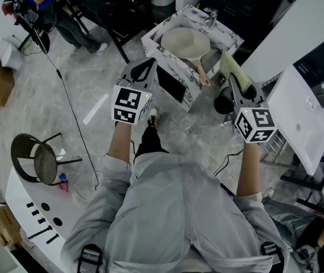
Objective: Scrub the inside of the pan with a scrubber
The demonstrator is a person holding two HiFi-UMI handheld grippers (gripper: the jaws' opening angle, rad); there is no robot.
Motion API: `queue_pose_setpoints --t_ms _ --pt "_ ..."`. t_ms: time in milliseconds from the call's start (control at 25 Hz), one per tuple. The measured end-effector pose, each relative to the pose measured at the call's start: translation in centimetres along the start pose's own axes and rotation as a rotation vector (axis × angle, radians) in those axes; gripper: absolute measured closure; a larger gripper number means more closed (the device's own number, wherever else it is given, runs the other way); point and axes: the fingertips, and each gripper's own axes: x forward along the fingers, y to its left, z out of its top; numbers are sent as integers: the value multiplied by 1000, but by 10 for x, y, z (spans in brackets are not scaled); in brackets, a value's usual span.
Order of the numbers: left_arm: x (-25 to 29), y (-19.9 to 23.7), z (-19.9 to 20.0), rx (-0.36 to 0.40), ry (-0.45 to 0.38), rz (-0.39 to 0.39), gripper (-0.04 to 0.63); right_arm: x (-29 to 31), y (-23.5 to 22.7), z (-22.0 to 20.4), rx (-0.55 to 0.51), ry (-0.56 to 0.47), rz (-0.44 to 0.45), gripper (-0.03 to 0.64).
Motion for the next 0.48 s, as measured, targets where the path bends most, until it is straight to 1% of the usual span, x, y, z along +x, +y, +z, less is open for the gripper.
queue_pose_setpoints --t_ms 120,240,400,480 --pt "22 11 -7 -3 7 0 572 22 -9 -3 0 5 -1 531" --pt "46 31 -11 -4 9 0 572 50 -16 -1 3 9 -4 531" --pt "83 71 -14 -6 0 -4 572 101 -24 3 -12 24 -12 531" --pt "103 94 -20 -15 1 -7 572 130 -27 7 -3 26 -14 532"
